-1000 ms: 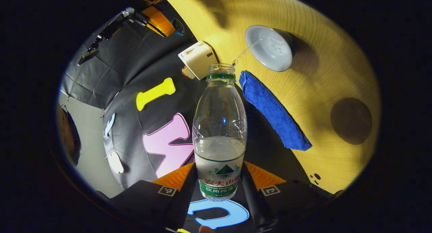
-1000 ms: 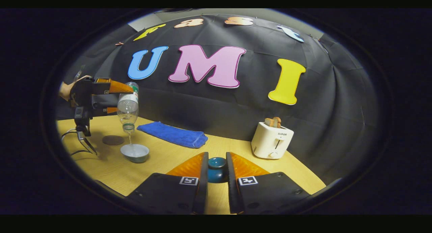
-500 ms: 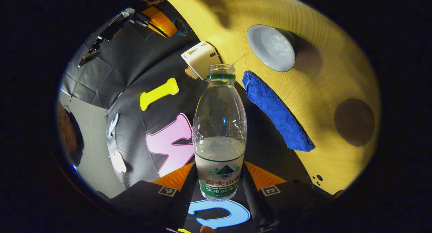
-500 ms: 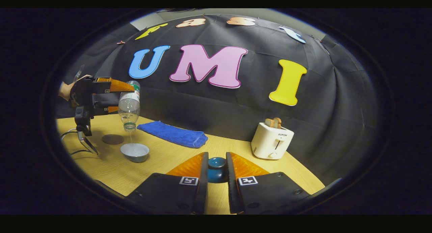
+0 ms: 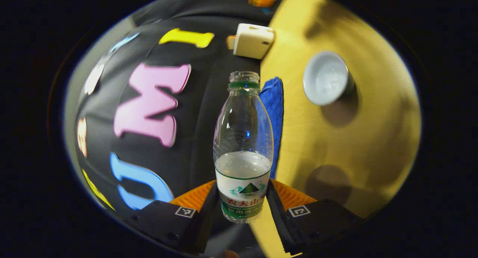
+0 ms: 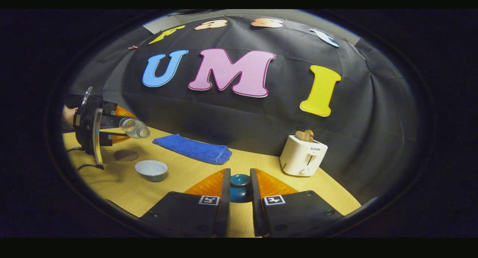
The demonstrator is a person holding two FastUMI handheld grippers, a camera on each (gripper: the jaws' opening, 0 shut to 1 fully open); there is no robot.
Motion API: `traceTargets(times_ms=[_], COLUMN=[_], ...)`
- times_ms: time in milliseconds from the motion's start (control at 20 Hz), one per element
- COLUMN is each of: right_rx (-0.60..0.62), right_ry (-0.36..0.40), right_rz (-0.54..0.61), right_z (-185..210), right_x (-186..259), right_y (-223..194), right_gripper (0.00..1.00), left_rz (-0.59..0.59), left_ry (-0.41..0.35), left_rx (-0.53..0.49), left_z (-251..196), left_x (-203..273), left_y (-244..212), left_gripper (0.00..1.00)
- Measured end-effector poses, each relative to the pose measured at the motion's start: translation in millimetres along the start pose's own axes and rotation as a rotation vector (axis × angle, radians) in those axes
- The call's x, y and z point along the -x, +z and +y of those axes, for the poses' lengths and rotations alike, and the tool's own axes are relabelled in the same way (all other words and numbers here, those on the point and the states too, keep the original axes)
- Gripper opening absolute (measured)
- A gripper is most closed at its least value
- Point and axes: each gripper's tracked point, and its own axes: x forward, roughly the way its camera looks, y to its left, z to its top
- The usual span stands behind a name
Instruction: Open the teacup lid with one hand, grasp the water bottle and pour water into the teacup with the other hand; after pouring, place the water bottle on the coaster and then close the teacup lid.
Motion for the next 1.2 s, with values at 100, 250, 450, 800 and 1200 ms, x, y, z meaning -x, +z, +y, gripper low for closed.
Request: traceTargets(times_ms=[100, 250, 450, 800, 1200], right_rx=[-0.006, -0.002, -0.013, -0.038, -0.038], right_ry=[0.004, 0.016, 0.029, 0.025, 0.03], right_rz=[-0.001, 0.0, -0.003, -0.007, -0.002], right_z=[4, 12, 21, 25, 32], right_x=[-2, -4, -8, -14, -15], right_y=[1, 3, 6, 12, 13], right_gripper=[0.28, 0.33, 0.28, 0.24, 0.28], left_rz=[-0.013, -0.065, -0.142, -0.122, -0.067], left_ry=[-0.052, -0.078, -0.122, -0.12, -0.121], left_rx=[0.277, 0.678, 1.036, 1.254, 1.261], left_z=[-10, -1, 1, -6, -28], left_x=[5, 11, 11, 4, -2], left_y=[3, 11, 15, 8, -3], left_gripper=[0.75, 0.75, 0.75, 0.76, 0.79])
